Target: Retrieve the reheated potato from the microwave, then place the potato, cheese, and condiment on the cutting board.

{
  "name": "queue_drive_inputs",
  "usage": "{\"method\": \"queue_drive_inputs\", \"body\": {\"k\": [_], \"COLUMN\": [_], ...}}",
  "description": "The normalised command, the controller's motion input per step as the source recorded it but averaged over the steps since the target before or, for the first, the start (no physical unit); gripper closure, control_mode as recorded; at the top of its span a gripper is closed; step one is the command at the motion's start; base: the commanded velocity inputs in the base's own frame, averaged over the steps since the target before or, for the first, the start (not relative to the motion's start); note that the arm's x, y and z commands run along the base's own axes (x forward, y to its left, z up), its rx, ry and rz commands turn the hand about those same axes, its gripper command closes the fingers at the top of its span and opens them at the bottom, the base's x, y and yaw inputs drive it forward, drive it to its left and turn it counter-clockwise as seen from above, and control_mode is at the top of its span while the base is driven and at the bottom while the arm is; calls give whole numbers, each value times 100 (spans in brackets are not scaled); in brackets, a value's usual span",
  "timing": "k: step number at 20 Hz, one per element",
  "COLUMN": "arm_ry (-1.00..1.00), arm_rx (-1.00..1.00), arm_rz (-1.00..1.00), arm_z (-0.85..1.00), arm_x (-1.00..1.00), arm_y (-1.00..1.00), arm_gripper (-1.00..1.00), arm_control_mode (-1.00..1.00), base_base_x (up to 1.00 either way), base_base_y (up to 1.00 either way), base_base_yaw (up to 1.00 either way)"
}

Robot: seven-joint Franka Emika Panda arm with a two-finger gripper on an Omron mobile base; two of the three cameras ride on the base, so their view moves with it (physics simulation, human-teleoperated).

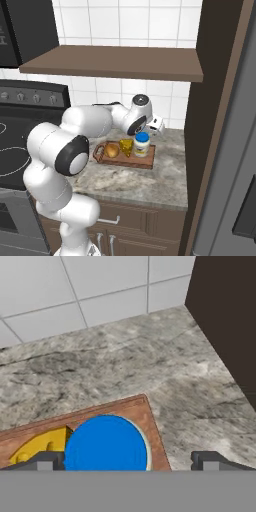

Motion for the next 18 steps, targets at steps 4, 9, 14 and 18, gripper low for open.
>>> {"method": "queue_drive_inputs", "body": {"k": [4,9,14,18], "arm_ry": [2,4,14,13], "arm_rx": [0,0,0,0], "arm_rz": [0,0,0,0], "arm_z": [22,24,24,18], "arm_x": [-44,-47,-54,-59], "arm_y": [3,4,4,12], "arm_gripper": [-100,-100,-100,-100], "arm_control_mode": [-100,-100,-100,-100], "base_base_x": [0,0,0,0], "base_base_y": [0,0,0,0], "base_base_yaw": [0,0,0,0]}}
